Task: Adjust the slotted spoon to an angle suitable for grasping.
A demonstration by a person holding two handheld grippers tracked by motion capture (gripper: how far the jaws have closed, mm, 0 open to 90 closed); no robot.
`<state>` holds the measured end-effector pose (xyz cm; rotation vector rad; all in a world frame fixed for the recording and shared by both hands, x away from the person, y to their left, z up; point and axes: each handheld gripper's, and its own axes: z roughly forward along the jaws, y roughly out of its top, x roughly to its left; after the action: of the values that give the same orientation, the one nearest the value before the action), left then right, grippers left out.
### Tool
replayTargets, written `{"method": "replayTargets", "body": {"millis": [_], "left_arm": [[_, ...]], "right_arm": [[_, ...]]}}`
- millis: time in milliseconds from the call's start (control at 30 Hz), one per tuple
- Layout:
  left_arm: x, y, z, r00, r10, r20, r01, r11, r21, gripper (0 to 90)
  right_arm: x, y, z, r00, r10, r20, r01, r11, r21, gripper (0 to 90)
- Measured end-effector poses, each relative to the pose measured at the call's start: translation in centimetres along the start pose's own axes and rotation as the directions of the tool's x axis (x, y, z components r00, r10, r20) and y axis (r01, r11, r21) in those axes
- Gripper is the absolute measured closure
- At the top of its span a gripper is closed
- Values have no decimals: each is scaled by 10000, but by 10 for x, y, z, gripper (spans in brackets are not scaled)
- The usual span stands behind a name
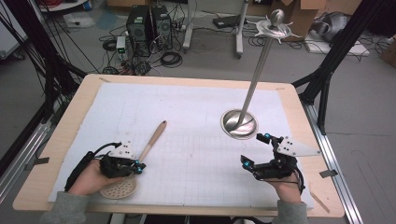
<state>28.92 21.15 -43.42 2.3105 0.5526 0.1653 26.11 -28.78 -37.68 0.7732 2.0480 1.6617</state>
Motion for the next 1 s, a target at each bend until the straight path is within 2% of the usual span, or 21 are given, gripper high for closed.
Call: {"method": "replayTargets", "body": {"millis": [133,300,467,567,667,767,800,867,1000], "left_arm": [[7,-12,-10,9994,-295,155,298,9994,-153,897],[14,-24,-19,9986,-383,372,400,9982,-452,897],[16,-26,-22,9985,-381,404,398,9984,-398,897],[16,-25,-23,9984,-476,321,495,9969,-606,897],[18,-21,-30,9964,-841,82,845,9903,-1107,897],[20,-19,-39,9909,-1310,-316,1231,9754,-1828,897],[22,-19,-40,9886,-1432,-465,1323,9736,-1860,897],[24,-19,-39,9823,-1603,-967,1411,9735,-1802,897],[28,-17,-38,9762,-1633,-1425,1363,9738,-1823,897]], "right_arm": [[0,0,1,10000,62,-32,-62,10000,7,15],[0,1,1,10000,34,-34,-35,10000,-59,15],[0,1,1,10000,19,-15,-19,10000,-56,15],[1,1,2,10000,-7,-37,6,10000,-12,15],[1,0,3,10000,39,-30,-39,10000,59,15],[1,0,3,10000,29,-61,-28,9999,112,15],[1,0,4,10000,2,-47,-1,9999,109,16],[1,0,4,10000,38,-59,-37,9999,106,15],[1,0,5,10000,21,-76,-20,9999,133,15]]}}
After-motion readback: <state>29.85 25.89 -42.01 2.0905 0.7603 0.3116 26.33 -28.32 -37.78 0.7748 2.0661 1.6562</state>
